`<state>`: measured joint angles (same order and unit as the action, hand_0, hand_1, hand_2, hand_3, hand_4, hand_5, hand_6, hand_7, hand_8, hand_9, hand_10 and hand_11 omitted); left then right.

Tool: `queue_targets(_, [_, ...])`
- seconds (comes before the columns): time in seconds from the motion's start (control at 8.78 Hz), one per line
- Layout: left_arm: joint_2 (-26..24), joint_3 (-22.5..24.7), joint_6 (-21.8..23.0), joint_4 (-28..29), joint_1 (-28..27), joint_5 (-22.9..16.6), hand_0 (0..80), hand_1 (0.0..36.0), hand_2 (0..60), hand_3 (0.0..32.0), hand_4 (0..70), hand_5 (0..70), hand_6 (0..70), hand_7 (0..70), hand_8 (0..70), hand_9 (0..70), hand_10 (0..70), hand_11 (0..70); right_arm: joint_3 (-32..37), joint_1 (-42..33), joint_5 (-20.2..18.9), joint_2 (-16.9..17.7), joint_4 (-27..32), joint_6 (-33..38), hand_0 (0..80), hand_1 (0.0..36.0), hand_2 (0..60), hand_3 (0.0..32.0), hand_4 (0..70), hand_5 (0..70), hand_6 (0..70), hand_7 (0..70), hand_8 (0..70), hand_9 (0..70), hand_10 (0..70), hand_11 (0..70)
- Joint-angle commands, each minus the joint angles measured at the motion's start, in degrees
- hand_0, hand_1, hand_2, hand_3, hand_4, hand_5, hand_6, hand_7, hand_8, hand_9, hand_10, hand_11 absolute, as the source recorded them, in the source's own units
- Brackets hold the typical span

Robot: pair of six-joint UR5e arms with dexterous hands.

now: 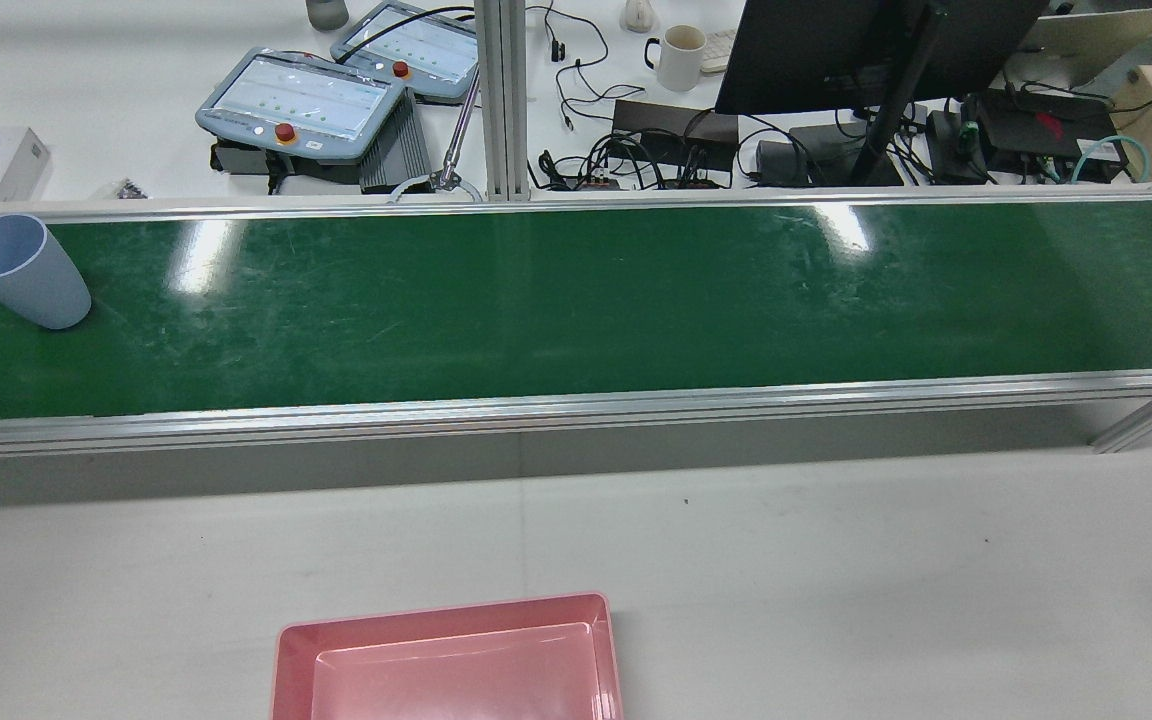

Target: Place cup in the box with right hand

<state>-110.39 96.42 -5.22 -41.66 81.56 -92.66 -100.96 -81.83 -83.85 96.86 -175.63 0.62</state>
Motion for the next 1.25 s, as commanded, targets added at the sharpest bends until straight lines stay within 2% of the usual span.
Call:
queue_targets(0.0, [0.0, 0.2, -0.1, 0.0, 0.0, 0.0, 0.0, 0.0, 0.0, 0.0, 0.0, 0.0, 0.0, 0.0, 0.0, 0.0, 0.0, 0.0, 0.0, 0.0, 0.0, 0.0, 0.0, 0.0, 51.2, 11.8, 2.3, 0.0, 67.1, 5.5, 15.0, 55.4, 20.0, 32.9, 23.5, 34.2])
queue_targets(1.14, [0.0, 0.3, -0.1, 0.0, 0.0, 0.0, 0.0, 0.0, 0.0, 0.0, 0.0, 0.0, 0.0, 0.0, 0.0, 0.0, 0.0, 0.0, 0.0, 0.0, 0.0, 0.0, 0.0, 0.1, 51.7, 12.4, 2.4, 0.0, 66.4, 5.6, 14.9, 55.2, 19.9, 32.7, 22.9, 33.4])
